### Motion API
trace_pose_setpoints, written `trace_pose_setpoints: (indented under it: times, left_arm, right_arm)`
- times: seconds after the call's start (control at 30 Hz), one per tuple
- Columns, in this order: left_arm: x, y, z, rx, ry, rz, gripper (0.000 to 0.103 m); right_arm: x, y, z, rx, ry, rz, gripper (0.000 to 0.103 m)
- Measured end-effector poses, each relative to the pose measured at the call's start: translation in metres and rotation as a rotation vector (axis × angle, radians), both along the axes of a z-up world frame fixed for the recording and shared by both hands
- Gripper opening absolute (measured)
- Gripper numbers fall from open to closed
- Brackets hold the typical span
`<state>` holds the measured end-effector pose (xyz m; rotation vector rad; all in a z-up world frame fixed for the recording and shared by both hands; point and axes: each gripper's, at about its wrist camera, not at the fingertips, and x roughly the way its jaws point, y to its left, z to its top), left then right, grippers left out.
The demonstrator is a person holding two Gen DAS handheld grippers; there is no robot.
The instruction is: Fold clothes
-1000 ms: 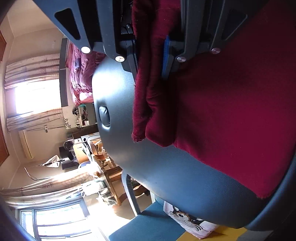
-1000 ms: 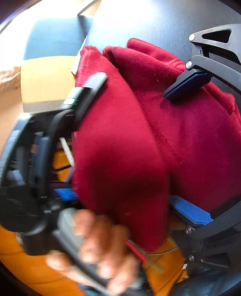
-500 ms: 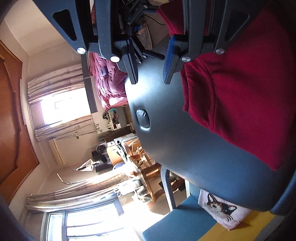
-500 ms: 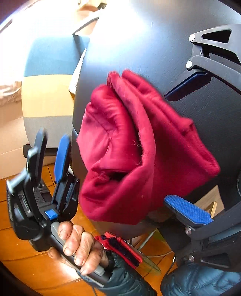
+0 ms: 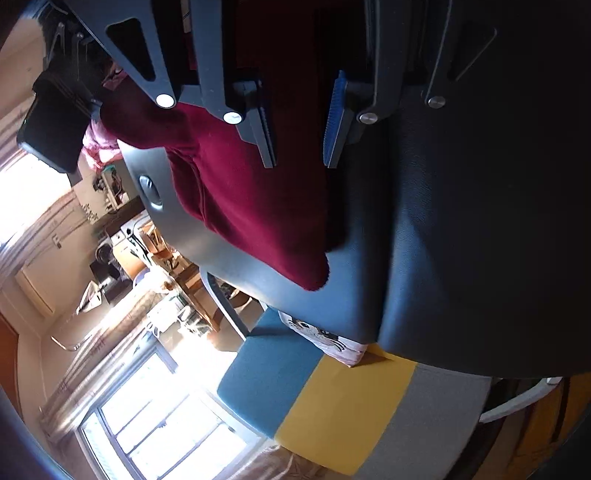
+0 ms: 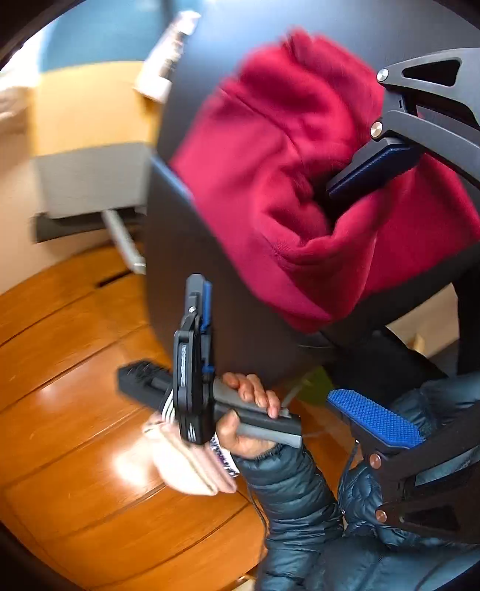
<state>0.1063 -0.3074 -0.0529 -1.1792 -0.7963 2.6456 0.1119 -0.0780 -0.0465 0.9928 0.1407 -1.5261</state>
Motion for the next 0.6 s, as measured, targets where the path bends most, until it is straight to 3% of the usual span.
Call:
trace_pose_setpoints:
  times: [0.1, 0.2, 0.27, 0.3, 0.4, 0.47, 0.6]
  left_arm:
    - [-0.006, 0.051, 0.007, -0.058, 0.051, -0.107, 0.023]
    - [-0.010, 0.088, 0.006, -0.181, 0.048, -0.200, 0.024]
    - [-0.010, 0.100, -0.004, -0.152, 0.032, -0.256, 0.024]
    - [-0.008, 0.105, -0.005, -0.166, 0.043, -0.264, 0.024]
    - [-0.006, 0.120, -0.004, -0.251, 0.061, -0.293, 0.025]
    - [-0.006, 0.123, -0.003, -0.271, 0.062, -0.289, 0.025]
    - [-0.003, 0.117, -0.004, -0.247, 0.064, -0.277, 0.025]
  right_arm:
    - [0.001, -0.003, -0.022, 0.007, -0.101, 0.012, 0.103]
    - [0.012, 0.017, -0.035, -0.022, -0.163, 0.003, 0.103]
    - [0.017, 0.038, -0.065, 0.030, -0.196, -0.070, 0.103]
    - [0.021, 0.053, -0.072, -0.030, -0.199, -0.092, 0.103]
    - [0.022, 0.076, -0.075, -0.151, -0.264, -0.175, 0.103]
    - [0.023, 0.089, -0.069, -0.168, -0.287, -0.221, 0.103]
    - [0.005, 0.111, -0.042, -0.208, -0.224, -0.326, 0.103]
